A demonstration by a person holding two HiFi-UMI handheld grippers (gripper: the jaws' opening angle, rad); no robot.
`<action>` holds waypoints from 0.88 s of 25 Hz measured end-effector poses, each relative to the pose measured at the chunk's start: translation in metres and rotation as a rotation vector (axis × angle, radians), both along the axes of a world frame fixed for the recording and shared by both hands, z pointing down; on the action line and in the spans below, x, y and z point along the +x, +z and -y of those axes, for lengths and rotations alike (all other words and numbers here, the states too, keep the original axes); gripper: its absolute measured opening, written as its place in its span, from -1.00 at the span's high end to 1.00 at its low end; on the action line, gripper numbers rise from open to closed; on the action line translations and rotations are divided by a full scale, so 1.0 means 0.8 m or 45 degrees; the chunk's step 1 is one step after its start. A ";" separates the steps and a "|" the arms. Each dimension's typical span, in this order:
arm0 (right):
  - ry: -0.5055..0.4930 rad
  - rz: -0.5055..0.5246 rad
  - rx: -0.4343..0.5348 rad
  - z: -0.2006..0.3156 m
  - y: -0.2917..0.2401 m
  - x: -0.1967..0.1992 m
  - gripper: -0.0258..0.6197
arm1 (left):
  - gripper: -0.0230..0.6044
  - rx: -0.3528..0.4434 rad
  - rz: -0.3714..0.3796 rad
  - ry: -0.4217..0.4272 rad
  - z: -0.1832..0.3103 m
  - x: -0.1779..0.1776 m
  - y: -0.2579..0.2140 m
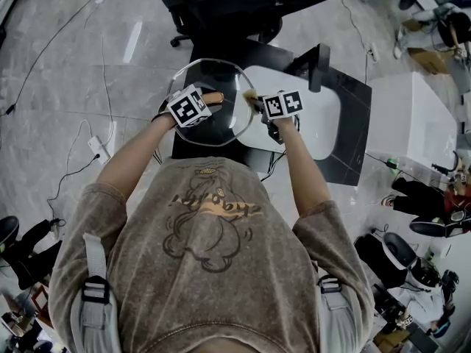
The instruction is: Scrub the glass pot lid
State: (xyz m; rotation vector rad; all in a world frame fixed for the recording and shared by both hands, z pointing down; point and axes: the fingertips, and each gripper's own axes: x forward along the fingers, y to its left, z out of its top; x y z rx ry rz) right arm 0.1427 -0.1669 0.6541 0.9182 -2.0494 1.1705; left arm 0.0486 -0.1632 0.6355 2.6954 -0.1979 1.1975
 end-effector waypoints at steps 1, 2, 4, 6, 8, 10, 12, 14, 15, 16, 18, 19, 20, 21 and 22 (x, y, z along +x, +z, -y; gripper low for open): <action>0.002 -0.014 0.003 0.007 0.000 0.001 0.80 | 0.32 -0.001 0.000 0.000 0.000 0.000 0.000; 0.005 -0.029 0.007 0.015 0.000 0.002 0.80 | 0.32 -0.002 -0.001 0.000 0.000 0.001 0.001; 0.006 -0.062 0.011 0.031 0.001 0.002 0.80 | 0.32 -0.006 -0.003 0.004 0.000 0.001 0.001; -0.013 -0.107 0.015 0.047 0.002 -0.001 0.80 | 0.32 -0.007 -0.005 0.011 0.000 0.000 0.002; -0.036 -0.154 0.021 0.063 0.002 -0.004 0.80 | 0.33 -0.005 -0.006 0.015 0.002 0.000 0.002; -0.039 -0.190 0.032 0.080 0.003 -0.009 0.80 | 0.33 -0.005 -0.008 0.016 0.003 0.001 0.002; -0.020 -0.205 0.043 0.096 0.003 -0.015 0.80 | 0.33 -0.006 -0.012 0.017 0.002 0.001 0.003; -0.005 -0.211 0.047 0.109 0.004 -0.023 0.80 | 0.33 -0.004 -0.016 0.023 0.001 0.002 0.005; -0.014 -0.220 0.045 0.114 0.004 -0.026 0.80 | 0.33 -0.001 -0.015 0.026 0.000 0.002 0.006; -0.035 -0.234 0.041 0.118 0.004 -0.029 0.80 | 0.33 0.001 -0.015 0.029 0.000 0.002 0.006; -0.100 -0.267 0.031 0.126 0.004 -0.037 0.80 | 0.33 0.002 -0.020 0.034 0.000 0.002 0.004; -0.133 -0.282 0.026 0.130 0.004 -0.040 0.80 | 0.33 0.000 -0.019 0.035 0.000 0.002 0.002; -0.160 -0.294 0.021 0.134 0.003 -0.044 0.80 | 0.33 -0.004 -0.016 0.036 0.000 0.001 0.001; -0.180 -0.302 0.017 0.138 0.003 -0.048 0.80 | 0.33 -0.006 -0.014 0.036 0.000 0.000 0.001; -0.193 -0.309 0.015 0.142 0.003 -0.053 0.80 | 0.33 -0.006 -0.014 0.037 0.000 -0.001 0.002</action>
